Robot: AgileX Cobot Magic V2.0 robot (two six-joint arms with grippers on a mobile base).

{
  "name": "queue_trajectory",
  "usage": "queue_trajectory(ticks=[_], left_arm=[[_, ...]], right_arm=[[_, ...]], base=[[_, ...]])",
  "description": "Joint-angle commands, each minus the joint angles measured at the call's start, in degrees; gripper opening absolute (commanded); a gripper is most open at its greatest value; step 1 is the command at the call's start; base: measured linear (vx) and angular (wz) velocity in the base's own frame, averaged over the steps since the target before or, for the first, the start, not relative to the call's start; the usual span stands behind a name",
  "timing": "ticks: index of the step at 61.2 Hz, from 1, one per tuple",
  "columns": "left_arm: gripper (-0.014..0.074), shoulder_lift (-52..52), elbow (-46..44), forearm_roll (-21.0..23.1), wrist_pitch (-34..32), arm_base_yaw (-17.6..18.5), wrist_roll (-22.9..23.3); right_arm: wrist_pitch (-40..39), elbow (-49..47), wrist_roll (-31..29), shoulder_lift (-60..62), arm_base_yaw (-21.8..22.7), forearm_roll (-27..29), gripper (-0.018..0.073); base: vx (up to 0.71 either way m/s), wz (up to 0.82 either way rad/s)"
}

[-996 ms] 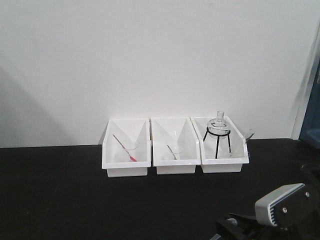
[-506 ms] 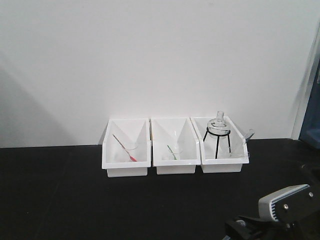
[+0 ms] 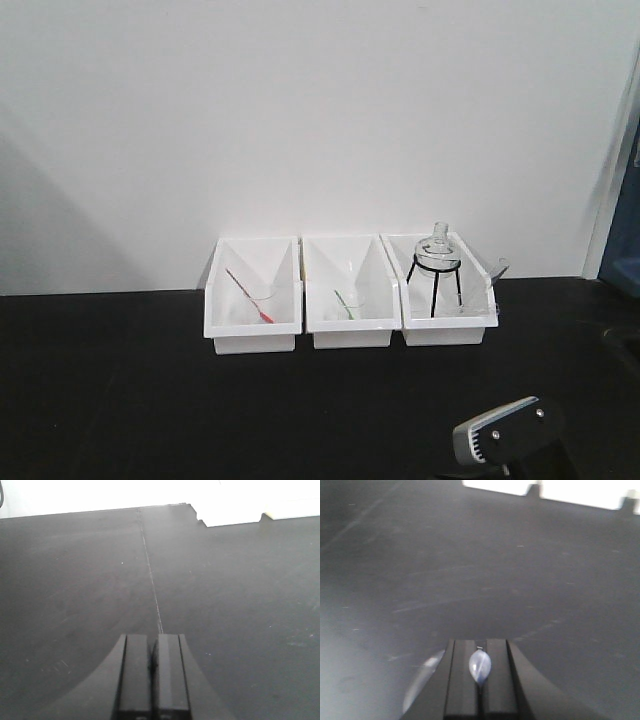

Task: Grab transparent chemical and place on left bench
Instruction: 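Lower the dropper onto the bench and open the right gripper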

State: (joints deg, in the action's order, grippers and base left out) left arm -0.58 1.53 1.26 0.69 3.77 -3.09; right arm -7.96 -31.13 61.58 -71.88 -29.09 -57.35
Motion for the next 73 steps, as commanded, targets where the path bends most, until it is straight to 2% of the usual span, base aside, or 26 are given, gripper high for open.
queue_trajectory(ticks=[1,13,19,25,36,46,54,61,65,73], left_arm=[[-0.0003,-1.1,0.9,0.0,-4.5,0.1,0.4],[-0.0003,-1.1,0.9,0.0,-4.5,0.1,0.4],[-0.0003,-1.1,0.9,0.0,-4.5,0.1,0.4],[-0.0003,-1.1,0.9,0.0,-4.5,0.1,0.4],[-0.0003,-1.1,0.9,0.0,-4.5,0.1,0.4],[-0.0003,-1.1,0.9,0.0,-4.5,0.1,0.4],[-0.0003,-1.1,0.9,0.0,-4.5,0.1,0.4],[-0.0003,-1.1,0.9,0.0,-4.5,0.1,0.4],[-0.0003,-1.1,0.9,0.0,-4.5,0.1,0.4],[-0.0003,-1.1,0.9,0.0,-4.5,0.1,0.4]], right_arm=[[-4.4,-2.0,0.0,0.6,0.0,0.1,0.0161],[-2.4,-2.0,0.0,0.6,0.0,0.1,0.0414],[-1.9,-2.0,0.0,0.6,0.0,0.1,0.0491],[-1.9,-2.0,0.0,0.6,0.0,0.1,0.0519],[-1.8,-2.7,-0.4,2.6,0.0,0.0,0.0516],[3.5,-6.2,-1.5,7.5,0.0,0.0,0.051],[13.4,-9.5,-1.6,13.8,0.0,0.0,0.0481],[21.9,-10.2,-1.6,19.9,0.0,-0.5,0.041],[26.7,-10.2,-1.8,23.2,0.0,-0.6,0.0329],[32.8,-10.2,-3.7,28.9,0.0,-1.6,0.0053]], base=[[0.0,0.0],[0.0,0.0],[0.0,0.0],[0.0,0.0],[0.0,0.0],[0.0,0.0],[0.0,0.0],[0.0,0.0],[0.0,0.0],[0.0,0.0]])
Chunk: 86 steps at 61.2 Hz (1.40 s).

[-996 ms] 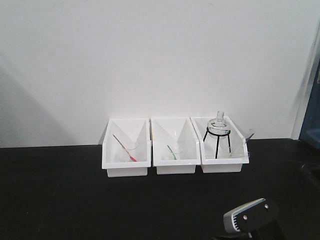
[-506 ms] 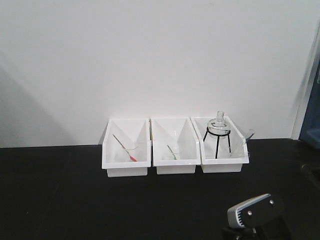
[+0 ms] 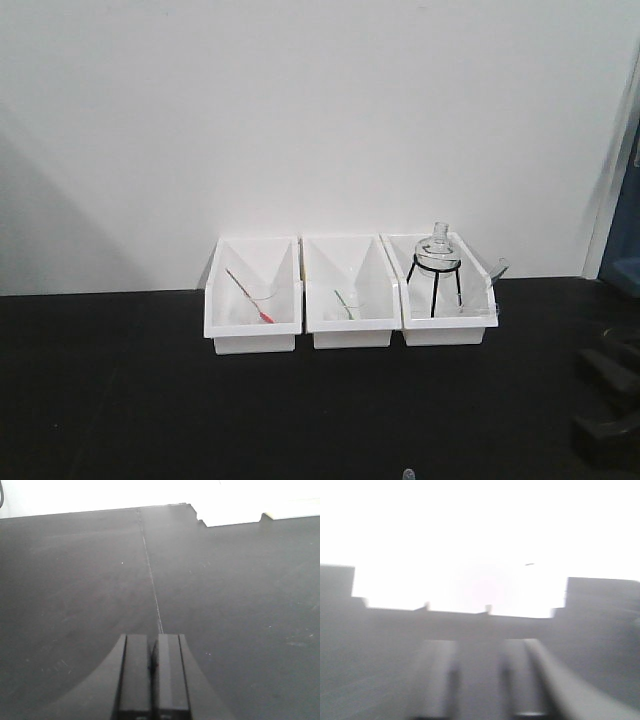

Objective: Grab transparent chemical and place on left bench

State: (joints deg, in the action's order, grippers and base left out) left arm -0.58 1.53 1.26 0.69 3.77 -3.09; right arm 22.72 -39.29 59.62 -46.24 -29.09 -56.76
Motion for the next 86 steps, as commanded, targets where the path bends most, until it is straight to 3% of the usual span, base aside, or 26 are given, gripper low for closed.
queue_trajectory(ticks=[1,3,36,42,49,58,64,68,74,86], left_arm=[[-0.0003,-1.1,0.9,0.0,-4.5,0.1,0.4],[-0.0003,-1.1,0.9,0.0,-4.5,0.1,0.4],[-0.0003,-1.1,0.9,0.0,-4.5,0.1,0.4],[-0.0003,-1.1,0.9,0.0,-4.5,0.1,0.4],[-0.0003,-1.1,0.9,0.0,-4.5,0.1,0.4],[-0.0003,-1.1,0.9,0.0,-4.5,0.1,0.4],[-0.0003,-1.1,0.9,0.0,-4.5,0.1,0.4],[-0.0003,-1.1,0.9,0.0,-4.5,0.1,0.4],[-0.0003,-1.1,0.9,0.0,-4.5,0.1,0.4],[-0.0003,-1.1,0.9,0.0,-4.5,0.1,0.4]], right_arm=[[2.5,-2.0,-1.8,3.8,0.0,-2.5,0.0025],[3.1,-2.0,-2.1,4.9,0.0,-3.0,-0.0015],[3.6,-1.9,-2.6,9.3,0.0,-3.1,-0.0008],[3.5,-1.9,-2.8,8.8,0.0,-1.0,-0.0008],[3.4,-1.9,-11.3,7.9,0.1,8.2,-0.0008],[0.4,-1.9,-35.9,7.9,1.3,26.7,-0.0008],[-3.0,-1.7,-50.5,7.9,5.5,41.8,-0.0008],[-7.7,0.1,-56.7,8.5,8.6,49.4,-0.0008],[-16.2,5.4,-59.6,10.9,12.6,54.6,-0.0008],[-28.9,23.7,-57.0,21.3,22.1,55.4,-0.0008]], base=[[0.0,0.0],[0.0,0.0],[0.0,0.0],[0.0,0.0],[0.0,0.0],[0.0,0.0],[0.0,0.0],[0.0,0.0],[0.0,0.0],[0.0,0.0]])
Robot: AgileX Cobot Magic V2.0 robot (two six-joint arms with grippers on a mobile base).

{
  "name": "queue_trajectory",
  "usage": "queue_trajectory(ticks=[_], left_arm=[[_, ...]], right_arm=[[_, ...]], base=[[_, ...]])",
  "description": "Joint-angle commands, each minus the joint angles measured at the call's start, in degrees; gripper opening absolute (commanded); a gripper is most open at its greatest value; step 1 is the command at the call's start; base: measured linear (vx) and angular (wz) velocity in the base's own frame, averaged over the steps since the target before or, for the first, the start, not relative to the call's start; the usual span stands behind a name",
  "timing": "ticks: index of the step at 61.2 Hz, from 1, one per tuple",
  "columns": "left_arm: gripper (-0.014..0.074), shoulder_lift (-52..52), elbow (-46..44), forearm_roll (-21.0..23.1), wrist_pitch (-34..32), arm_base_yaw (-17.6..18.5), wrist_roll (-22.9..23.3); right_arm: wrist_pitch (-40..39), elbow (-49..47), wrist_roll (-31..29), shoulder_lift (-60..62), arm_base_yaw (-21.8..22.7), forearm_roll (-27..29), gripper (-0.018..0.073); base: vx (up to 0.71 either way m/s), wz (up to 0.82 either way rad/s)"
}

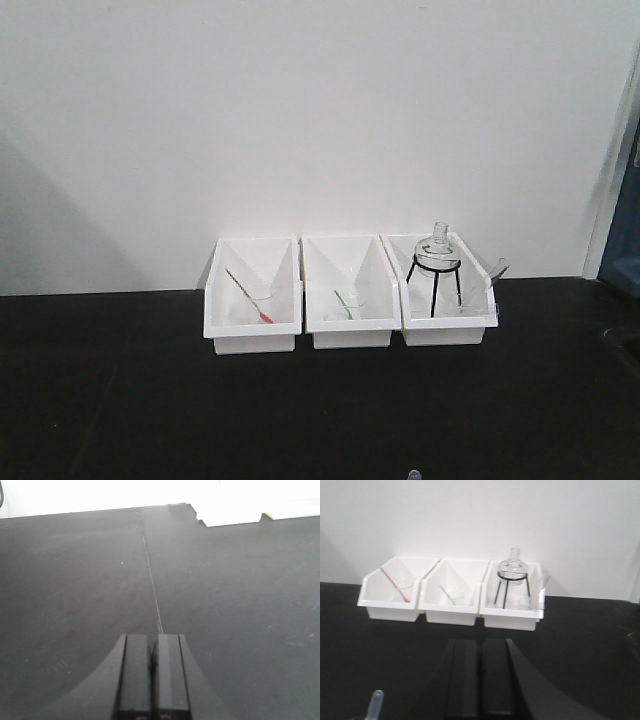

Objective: Grab transparent chemical and place on left bench

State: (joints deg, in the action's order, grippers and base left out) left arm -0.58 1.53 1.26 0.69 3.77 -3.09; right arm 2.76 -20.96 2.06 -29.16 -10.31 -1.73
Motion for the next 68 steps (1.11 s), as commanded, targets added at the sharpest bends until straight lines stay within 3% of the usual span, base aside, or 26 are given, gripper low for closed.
queue_trajectory(ticks=[1,16,26,68], left_arm=[[-0.0003,-1.1,0.9,0.0,-4.5,0.1,0.4],[-0.0003,-1.1,0.9,0.0,-4.5,0.1,0.4],[-0.0003,-1.1,0.9,0.0,-4.5,0.1,0.4],[-0.0003,-1.1,0.9,0.0,-4.5,0.1,0.4]], right_arm=[[-9.2,6.7,0.6,5.2,3.9,0.3,-0.0008],[-9.4,23.3,1.2,22.3,8.0,0.3,-0.0008],[-1.7,23.1,1.0,30.5,8.0,0.0,-0.0008],[-1.9,23.1,1.0,30.5,8.0,0.1,-0.0008]], base=[[0.0,0.0],[0.0,0.0],[0.0,0.0],[0.0,0.0]])
